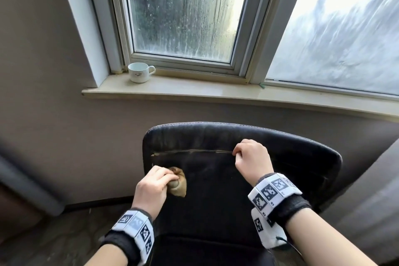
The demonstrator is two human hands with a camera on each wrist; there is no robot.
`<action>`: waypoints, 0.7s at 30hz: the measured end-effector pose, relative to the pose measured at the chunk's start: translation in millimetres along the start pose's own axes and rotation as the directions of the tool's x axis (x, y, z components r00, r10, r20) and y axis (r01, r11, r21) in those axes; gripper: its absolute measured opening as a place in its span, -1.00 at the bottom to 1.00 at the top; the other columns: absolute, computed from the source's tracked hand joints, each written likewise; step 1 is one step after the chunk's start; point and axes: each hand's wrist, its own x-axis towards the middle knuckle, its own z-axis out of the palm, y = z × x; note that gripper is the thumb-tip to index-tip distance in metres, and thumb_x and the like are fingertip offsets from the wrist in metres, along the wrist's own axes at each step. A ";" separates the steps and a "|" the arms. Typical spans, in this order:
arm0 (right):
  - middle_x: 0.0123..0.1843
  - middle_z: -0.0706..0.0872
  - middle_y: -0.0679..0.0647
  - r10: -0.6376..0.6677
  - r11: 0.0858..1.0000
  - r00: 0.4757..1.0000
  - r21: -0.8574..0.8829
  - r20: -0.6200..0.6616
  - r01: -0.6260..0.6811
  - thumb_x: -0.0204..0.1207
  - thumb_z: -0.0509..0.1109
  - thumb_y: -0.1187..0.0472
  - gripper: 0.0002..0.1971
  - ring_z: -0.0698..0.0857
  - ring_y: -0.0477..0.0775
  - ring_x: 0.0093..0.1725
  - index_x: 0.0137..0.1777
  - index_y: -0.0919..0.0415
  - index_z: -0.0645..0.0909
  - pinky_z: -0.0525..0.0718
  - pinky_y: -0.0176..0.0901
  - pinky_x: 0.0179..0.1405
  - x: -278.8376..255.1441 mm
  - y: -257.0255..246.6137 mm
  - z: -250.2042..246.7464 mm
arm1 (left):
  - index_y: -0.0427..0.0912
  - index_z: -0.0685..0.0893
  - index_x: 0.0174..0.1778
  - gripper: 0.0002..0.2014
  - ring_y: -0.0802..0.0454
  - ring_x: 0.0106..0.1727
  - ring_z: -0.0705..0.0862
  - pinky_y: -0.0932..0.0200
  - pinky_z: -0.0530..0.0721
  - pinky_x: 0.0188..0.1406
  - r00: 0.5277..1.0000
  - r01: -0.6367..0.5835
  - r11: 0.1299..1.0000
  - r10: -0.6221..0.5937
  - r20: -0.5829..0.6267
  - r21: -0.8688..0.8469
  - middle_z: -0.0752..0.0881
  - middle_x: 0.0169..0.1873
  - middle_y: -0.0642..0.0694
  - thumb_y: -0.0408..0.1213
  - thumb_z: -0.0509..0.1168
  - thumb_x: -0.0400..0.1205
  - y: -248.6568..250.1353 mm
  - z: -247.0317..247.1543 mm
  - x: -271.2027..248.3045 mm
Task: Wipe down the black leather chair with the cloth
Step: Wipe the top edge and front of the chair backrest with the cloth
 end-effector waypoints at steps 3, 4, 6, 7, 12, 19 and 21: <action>-0.10 0.72 0.16 0.041 0.998 0.999 -0.055 0.029 -0.039 0.42 0.24 0.39 -0.78 0.64 0.21 0.00 -0.16 0.30 0.74 0.58 -0.03 -0.12 1.5 -6.5 -2.1 | -0.24 0.79 -0.19 -0.70 0.11 -0.04 0.62 0.41 0.51 0.13 0.988 -0.034 0.999 0.030 -0.152 -0.024 0.74 -0.16 -0.06 -0.50 0.15 0.40 5.4 -14.6 33.8; -0.08 0.71 0.14 0.058 0.996 0.998 -0.076 0.036 -0.055 0.43 0.23 0.38 -0.78 0.64 0.20 0.01 -0.14 0.29 0.74 0.57 -0.05 -0.12 1.6 -8.5 -2.5 | -0.27 0.79 -0.18 -0.70 0.08 -0.03 0.62 0.39 0.51 0.16 0.978 -0.018 1.000 0.014 -0.206 -0.019 0.75 -0.15 -0.09 -0.48 0.13 0.42 5.0 -19.2 48.3; -0.07 0.71 0.13 0.073 0.994 0.997 -0.088 0.034 -0.069 0.43 0.23 0.38 -0.77 0.64 0.20 0.02 -0.13 0.28 0.73 0.56 -0.07 -0.13 2.0 -9.4 -1.7 | -0.25 0.80 -0.19 -0.68 0.09 -0.04 0.60 0.36 0.51 0.10 0.972 0.041 0.999 -0.041 -0.230 -0.006 0.75 -0.17 -0.11 -0.43 0.11 0.40 -0.3 -22.2 62.3; -0.07 0.71 0.14 0.068 0.994 0.997 -0.088 0.029 -0.065 0.43 0.23 0.38 -0.78 0.64 0.21 0.03 -0.13 0.29 0.73 0.56 -0.05 -0.12 2.6 -8.7 -1.0 | -0.24 0.80 -0.22 -0.67 0.11 -0.06 0.58 0.36 0.51 0.04 0.976 0.065 0.998 -0.062 -0.208 0.005 0.74 -0.20 -0.11 -0.41 0.10 0.37 -4.1 -19.9 59.8; -0.10 0.72 0.17 0.049 0.995 0.999 -0.087 0.016 -0.048 0.42 0.25 0.40 -0.79 0.65 0.23 0.00 -0.16 0.30 0.74 0.60 0.00 -0.11 1.3 -3.6 0.1 | -0.16 0.79 -0.30 -0.67 0.17 -0.13 0.55 0.32 0.53 -0.07 0.965 0.247 0.969 -0.244 -0.095 0.024 0.73 -0.27 -0.04 -0.54 0.18 0.22 -18.8 -5.5 5.9; -0.14 0.75 0.17 0.034 0.998 0.997 -0.054 -0.066 -0.038 0.39 0.25 0.43 -0.79 0.69 0.24 -0.05 -0.17 0.32 0.74 0.63 -0.03 -0.12 -3.2 -14.3 6.7 | -0.22 0.79 -0.17 -0.67 0.12 -0.03 0.57 0.50 0.43 0.12 0.946 0.227 0.974 -0.227 -0.231 -0.027 0.71 -0.13 -0.07 -0.56 0.23 0.26 -8.6 -26.3 40.5; -0.20 0.78 0.15 -0.138 0.988 0.968 0.041 -0.210 0.150 0.29 0.27 0.46 -0.79 0.74 0.21 -0.15 -0.22 0.30 0.74 0.67 -0.08 -0.13 -14.5 -29.0 15.7 | -0.18 0.78 -0.17 -0.70 0.12 -0.02 0.55 0.41 0.46 0.07 0.949 0.260 0.965 -0.258 -0.182 -0.011 0.67 -0.12 -0.05 -0.53 0.28 0.28 -6.1 -18.7 38.5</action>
